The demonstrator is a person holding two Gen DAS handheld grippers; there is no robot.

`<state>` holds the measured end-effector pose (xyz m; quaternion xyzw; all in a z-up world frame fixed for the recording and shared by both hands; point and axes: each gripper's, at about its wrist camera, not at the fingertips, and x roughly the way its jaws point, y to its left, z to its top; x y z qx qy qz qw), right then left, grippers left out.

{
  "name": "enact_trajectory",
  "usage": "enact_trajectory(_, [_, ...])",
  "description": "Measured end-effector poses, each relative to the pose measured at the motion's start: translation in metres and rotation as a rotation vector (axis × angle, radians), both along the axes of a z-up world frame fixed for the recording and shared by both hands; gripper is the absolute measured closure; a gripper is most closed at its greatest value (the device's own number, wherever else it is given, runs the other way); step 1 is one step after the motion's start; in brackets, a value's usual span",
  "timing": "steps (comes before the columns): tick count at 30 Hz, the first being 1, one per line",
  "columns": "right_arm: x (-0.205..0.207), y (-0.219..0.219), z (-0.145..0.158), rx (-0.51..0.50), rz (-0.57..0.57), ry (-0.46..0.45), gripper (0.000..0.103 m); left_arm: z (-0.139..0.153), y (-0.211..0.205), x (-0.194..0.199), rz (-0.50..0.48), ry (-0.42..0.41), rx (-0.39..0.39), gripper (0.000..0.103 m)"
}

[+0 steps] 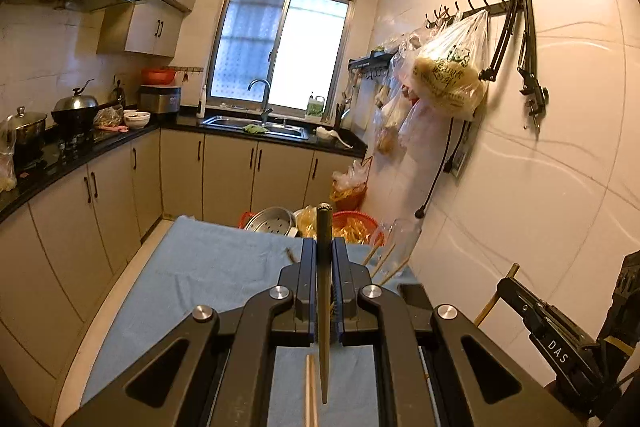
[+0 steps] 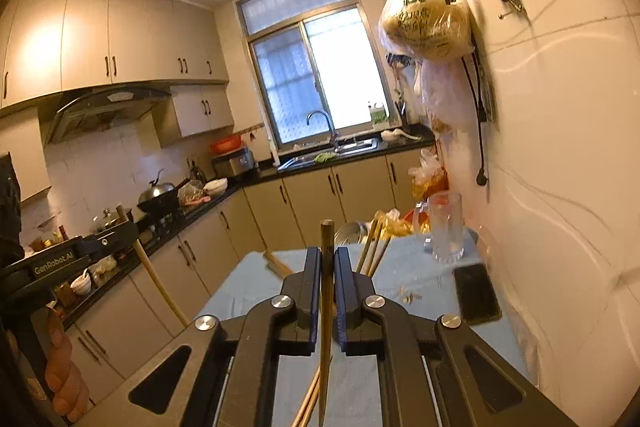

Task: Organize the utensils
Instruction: 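Lift both held chopsticks and carry them above the black cup, then lower both chopsticks into the black cup and open both grippers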

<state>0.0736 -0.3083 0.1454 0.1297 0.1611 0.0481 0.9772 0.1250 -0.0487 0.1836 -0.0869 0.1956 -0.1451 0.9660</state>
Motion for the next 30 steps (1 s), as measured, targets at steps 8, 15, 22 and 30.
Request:
enact_trajectory(8, [0.049, -0.011, 0.015, 0.013, -0.023, -0.042, 0.095, 0.011, -0.034, 0.050, -0.014, -0.051, 0.012, 0.096])
enact_trajectory(15, [0.100, -0.018, 0.018, 0.027, -0.044, -0.067, 0.095, 0.009, -0.058, 0.095, -0.036, -0.061, 0.006, 0.096])
enact_trajectory(22, [0.142, -0.023, 0.008, 0.037, -0.076, -0.076, 0.095, -0.010, -0.076, 0.132, -0.032, -0.032, 0.034, 0.096])
enact_trajectory(30, [0.167, -0.021, -0.017, 0.052, -0.080, -0.063, 0.095, -0.036, -0.086, 0.147, -0.022, -0.017, 0.057, 0.096])
